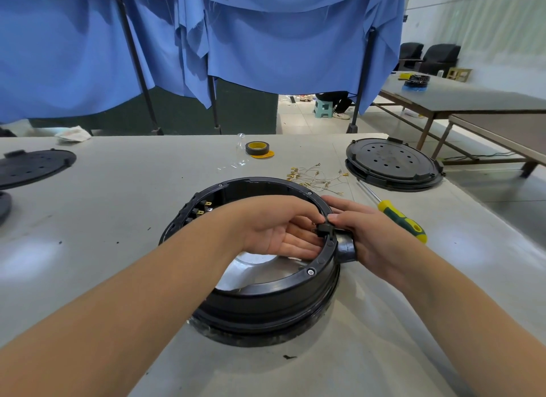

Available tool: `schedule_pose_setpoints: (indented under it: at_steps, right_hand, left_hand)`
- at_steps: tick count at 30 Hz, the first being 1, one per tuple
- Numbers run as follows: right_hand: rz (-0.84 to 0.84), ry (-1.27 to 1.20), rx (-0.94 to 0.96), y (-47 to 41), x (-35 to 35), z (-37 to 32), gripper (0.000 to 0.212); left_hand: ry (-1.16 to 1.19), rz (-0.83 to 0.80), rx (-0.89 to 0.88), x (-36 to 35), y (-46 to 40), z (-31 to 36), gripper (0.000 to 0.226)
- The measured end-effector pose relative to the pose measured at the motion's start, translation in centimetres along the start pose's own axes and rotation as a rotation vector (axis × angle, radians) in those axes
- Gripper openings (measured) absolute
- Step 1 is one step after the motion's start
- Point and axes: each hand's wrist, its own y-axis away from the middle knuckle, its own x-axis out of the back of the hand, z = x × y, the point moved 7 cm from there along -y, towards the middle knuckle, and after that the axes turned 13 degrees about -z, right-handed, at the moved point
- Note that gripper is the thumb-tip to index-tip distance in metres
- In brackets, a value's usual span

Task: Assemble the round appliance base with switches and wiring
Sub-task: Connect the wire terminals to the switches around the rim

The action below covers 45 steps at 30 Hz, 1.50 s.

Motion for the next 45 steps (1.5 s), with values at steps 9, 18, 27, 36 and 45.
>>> schedule_pose_setpoints:
  at_steps: [9,18,27,36,45]
  right_hand:
    - [0.050,0.020,0.019,-0.3,0.4,0.4,0.049]
    - [0.079,0.023,0.016,-0.7,0.7,0.4,0.049]
    - [0.052,0.071,0.004,-0.3,0.9,0.5,0.046]
    - [0.093,0.141,0.013,-0.1,1.2,0.4,0.041]
    - [0.161,0.248,0.018,0.2,1.0,-0.3,0.043]
  left_hand:
    - [-0.012,0.023,-0.005,0.3,-0.4,-0.1,0.013]
    - [0.002,0.007,0.010,0.2,-0.5,-0.3,0.015]
    - [-0.012,0.002,0.001,0.0,-0.3,-0.2,0.020]
    - [-0.045,0.010,-0.003,-0.2,-0.8,-0.2,0.029]
    - [-0.038,0.032,0.035,-0.3,-1.1,-0.2,0.020]
